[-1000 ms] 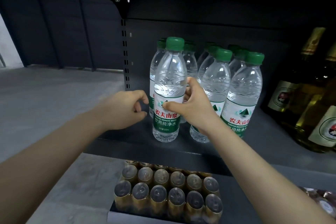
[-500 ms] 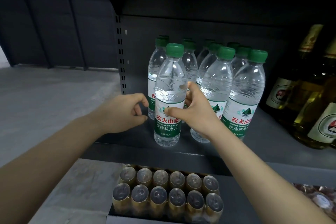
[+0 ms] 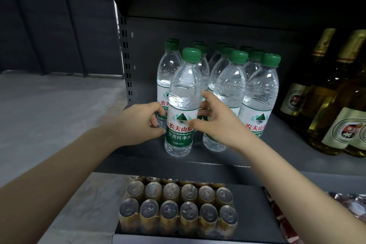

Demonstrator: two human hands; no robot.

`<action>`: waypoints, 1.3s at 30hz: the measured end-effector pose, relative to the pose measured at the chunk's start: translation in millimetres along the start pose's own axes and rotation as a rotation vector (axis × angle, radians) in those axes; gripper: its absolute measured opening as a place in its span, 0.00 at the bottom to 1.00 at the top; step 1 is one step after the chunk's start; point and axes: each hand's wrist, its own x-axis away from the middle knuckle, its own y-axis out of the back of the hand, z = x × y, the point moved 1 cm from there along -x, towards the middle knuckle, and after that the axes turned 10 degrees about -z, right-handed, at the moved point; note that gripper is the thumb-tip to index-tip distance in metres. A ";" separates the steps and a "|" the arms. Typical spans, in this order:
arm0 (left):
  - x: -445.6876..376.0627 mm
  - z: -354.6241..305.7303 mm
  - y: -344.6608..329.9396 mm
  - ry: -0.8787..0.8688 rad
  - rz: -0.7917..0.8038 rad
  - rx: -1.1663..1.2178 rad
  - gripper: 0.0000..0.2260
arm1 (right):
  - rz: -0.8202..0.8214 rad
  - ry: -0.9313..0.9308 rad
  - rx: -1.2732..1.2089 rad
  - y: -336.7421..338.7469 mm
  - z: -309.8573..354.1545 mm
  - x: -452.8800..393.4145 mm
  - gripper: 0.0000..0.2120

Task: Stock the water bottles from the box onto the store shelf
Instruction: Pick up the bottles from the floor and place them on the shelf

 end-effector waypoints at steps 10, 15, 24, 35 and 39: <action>2.8 -7.4 -2.3 0.013 0.020 -0.005 0.17 | -0.018 -0.023 -0.034 24.2 1.6 24.1 0.20; 3.4 -11.0 -10.2 0.024 -0.014 -0.024 0.20 | 0.039 -0.026 0.047 26.6 -5.9 32.3 0.19; -1.4 -11.8 -26.6 0.105 -0.044 0.113 0.21 | 0.105 -0.045 0.109 32.5 -21.4 43.4 0.20; -6.0 -18.7 -38.4 0.088 -0.025 0.080 0.26 | 0.128 -0.071 0.152 47.7 -32.8 52.4 0.19; -6.0 -19.6 -46.5 0.070 -0.009 0.182 0.28 | 0.121 -0.074 0.160 52.3 -34.6 50.8 0.18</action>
